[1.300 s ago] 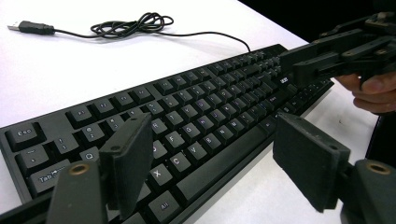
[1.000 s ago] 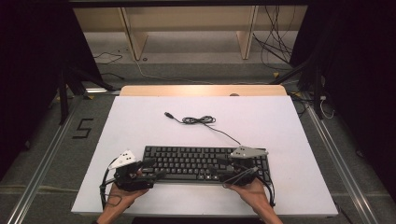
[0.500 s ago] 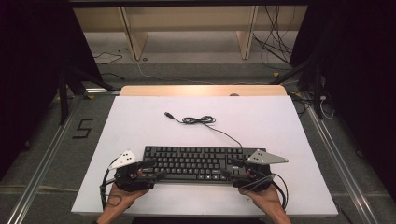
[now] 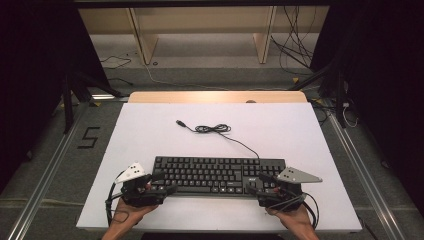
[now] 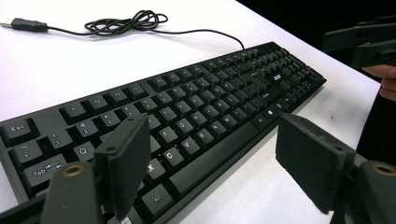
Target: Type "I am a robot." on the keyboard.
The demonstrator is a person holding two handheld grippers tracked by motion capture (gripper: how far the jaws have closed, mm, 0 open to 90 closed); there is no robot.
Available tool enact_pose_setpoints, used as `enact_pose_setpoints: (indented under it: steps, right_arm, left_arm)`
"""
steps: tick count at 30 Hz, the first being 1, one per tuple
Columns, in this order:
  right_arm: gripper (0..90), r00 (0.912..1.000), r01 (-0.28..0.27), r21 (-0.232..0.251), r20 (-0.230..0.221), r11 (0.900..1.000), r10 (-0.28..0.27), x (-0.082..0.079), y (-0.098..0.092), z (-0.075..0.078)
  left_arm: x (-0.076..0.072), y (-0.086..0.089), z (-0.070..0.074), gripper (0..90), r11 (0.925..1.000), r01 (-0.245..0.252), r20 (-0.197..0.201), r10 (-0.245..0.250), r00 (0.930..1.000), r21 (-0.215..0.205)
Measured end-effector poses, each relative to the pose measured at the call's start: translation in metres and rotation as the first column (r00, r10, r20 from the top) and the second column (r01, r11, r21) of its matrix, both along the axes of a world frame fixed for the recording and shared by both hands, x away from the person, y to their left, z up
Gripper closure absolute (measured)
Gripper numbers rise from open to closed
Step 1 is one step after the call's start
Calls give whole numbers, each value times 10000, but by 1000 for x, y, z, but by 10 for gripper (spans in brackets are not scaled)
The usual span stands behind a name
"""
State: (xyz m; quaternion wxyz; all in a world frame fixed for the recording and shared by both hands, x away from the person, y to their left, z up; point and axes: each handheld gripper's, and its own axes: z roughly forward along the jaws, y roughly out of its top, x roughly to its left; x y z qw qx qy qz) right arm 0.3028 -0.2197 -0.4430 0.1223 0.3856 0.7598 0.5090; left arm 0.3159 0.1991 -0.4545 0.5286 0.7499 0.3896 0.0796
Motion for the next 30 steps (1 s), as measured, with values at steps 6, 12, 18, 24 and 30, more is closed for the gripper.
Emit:
enact_pose_setpoints:
  steps: [6, 12, 18, 24, 30]
  right_arm:
    - [322, 9997, 230, 51, 29, 9997, -230, -4, -8, -2]
    - [320, 9995, 311, 71, 39, 9995, -311, -7, -11, -3]
    - [320, 9995, 314, 73, 68, 9995, -315, -7, -11, -4]
    - [321, 9994, 339, 79, 50, 9994, -339, -7, -11, -3]
    - [320, 9994, 352, 80, 71, 9993, -353, -7, -11, -4]
  left_arm:
    - [-2, -1, 0, 241, 9999, 116, 48, -116, 9999, 7]
    - [-2, -1, -1, 232, 9999, 120, 42, -120, 9999, -53]
    - [-2, 0, -1, 232, 10000, 64, 46, -64, 10000, -65]
    - [-1, 0, -1, 232, 10000, 74, 40, -74, 10000, -42]
    - [-1, 0, -1, 232, 10000, 45, 56, -45, 10000, -50]
